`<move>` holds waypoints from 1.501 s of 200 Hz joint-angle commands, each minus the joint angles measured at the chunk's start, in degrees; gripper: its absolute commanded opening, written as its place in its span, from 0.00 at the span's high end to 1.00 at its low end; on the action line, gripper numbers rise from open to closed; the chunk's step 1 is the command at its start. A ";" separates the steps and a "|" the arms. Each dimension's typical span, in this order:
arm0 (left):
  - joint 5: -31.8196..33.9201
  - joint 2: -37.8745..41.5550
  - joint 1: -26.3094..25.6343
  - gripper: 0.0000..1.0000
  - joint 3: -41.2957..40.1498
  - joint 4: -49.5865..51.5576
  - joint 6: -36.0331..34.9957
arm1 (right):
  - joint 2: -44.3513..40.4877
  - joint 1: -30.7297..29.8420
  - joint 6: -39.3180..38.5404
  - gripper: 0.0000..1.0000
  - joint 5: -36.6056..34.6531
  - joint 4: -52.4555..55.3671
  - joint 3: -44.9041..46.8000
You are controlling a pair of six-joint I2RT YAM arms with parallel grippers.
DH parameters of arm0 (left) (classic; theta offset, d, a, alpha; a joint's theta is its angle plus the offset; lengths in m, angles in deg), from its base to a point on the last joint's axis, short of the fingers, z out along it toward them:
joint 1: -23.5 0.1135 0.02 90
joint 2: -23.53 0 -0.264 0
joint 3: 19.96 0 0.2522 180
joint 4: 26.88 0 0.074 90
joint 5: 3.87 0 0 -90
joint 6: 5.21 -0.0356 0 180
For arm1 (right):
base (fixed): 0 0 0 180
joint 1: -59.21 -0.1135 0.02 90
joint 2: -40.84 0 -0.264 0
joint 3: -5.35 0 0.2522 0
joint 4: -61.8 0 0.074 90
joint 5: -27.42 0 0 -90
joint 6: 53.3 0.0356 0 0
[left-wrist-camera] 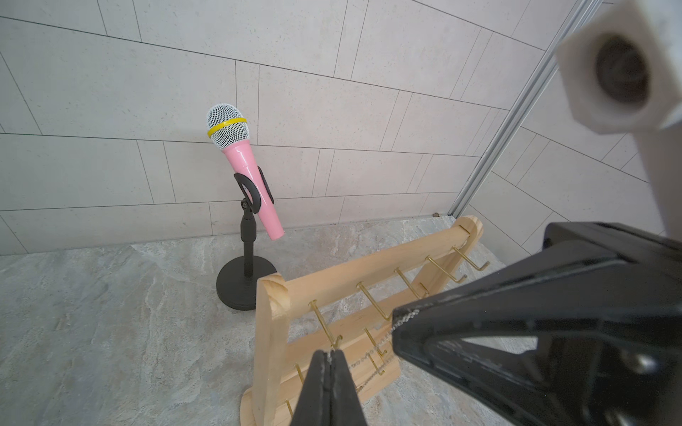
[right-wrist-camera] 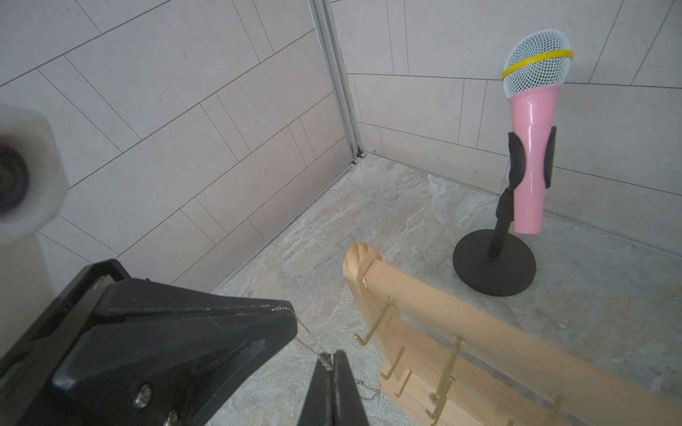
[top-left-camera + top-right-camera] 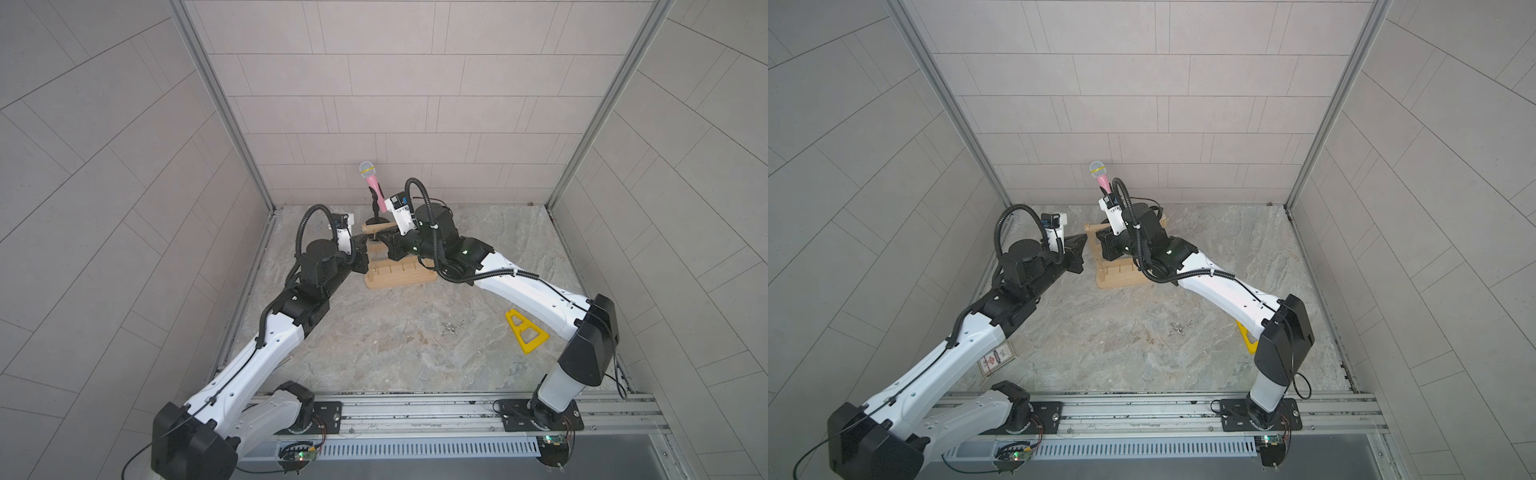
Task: Hang the necklace on the jewelry display stand
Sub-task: Hang the necklace on the stand.
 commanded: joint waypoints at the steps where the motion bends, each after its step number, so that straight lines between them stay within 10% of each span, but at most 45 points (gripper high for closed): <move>1: -0.78 -0.64 0.52 1.00 2.25 -3.23 -0.15 | 1.07 0.03 -1.22 1.00 -1.00 0.59 -1.84; 300: -2.45 -8.74 2.64 0.99 3.94 -4.06 2.29 | 4.24 1.77 -3.42 0.89 -2.29 6.25 -4.23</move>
